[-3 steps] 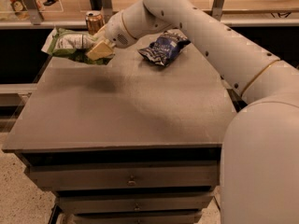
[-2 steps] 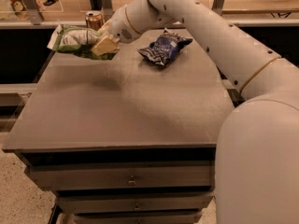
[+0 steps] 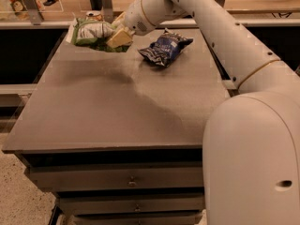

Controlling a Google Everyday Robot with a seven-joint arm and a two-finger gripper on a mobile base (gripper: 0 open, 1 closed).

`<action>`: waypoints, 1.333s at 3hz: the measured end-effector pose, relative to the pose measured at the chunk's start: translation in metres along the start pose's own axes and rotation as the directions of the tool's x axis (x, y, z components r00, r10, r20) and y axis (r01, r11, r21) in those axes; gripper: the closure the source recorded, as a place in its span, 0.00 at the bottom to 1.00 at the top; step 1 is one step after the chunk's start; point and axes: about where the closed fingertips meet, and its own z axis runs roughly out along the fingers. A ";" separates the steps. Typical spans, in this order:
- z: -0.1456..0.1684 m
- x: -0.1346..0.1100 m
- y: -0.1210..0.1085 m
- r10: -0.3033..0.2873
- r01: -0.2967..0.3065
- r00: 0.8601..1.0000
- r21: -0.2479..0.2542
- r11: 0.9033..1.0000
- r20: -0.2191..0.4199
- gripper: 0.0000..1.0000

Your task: Move green jalapeno chip bag near orange can

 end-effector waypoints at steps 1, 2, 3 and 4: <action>-0.008 0.020 -0.012 0.021 -0.021 1.000 0.027 0.999 0.022 1.00; -0.011 0.041 -0.020 0.073 -0.078 0.995 0.068 0.995 0.069 1.00; -0.011 0.050 -0.022 0.123 -0.136 0.987 0.128 0.982 0.105 1.00; -0.001 0.057 -0.020 0.173 -0.194 0.978 0.206 0.959 0.113 1.00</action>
Offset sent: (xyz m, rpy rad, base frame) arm 0.0360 -0.0615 -0.0337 0.1793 0.0219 -0.1615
